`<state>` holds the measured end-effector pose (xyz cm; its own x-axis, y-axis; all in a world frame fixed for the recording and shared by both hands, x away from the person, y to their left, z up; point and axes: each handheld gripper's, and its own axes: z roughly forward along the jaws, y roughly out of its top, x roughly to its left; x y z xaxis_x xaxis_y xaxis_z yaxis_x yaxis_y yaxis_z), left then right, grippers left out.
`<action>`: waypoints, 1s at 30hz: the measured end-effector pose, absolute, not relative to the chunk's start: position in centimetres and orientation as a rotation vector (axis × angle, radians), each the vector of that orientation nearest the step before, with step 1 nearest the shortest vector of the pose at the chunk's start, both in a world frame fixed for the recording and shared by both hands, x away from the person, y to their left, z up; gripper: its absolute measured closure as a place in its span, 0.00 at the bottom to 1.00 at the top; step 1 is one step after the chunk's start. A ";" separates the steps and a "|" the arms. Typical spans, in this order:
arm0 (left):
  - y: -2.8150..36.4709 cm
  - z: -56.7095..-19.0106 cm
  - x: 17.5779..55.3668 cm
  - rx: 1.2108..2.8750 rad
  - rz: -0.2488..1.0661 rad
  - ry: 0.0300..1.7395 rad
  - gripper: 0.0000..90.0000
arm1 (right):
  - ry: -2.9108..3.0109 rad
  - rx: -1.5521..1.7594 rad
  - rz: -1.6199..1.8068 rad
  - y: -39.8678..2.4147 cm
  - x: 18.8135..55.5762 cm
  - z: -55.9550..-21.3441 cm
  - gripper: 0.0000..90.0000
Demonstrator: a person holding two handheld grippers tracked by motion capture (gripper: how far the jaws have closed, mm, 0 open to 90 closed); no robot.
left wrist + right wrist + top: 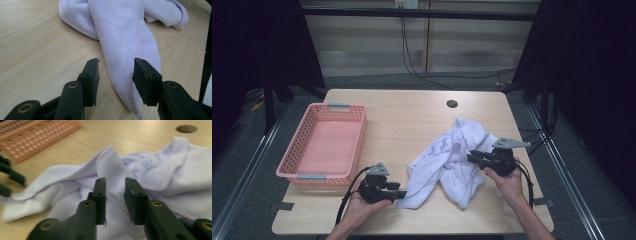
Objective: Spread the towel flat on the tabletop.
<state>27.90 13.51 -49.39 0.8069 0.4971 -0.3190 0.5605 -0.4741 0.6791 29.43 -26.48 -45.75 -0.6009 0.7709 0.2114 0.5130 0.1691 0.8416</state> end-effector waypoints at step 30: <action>12.4 -47.7 28.9 2.040 -0.131 0.687 0.94 | 2.119 1.362 1.220 -25.7 35.4 -48.7 0.74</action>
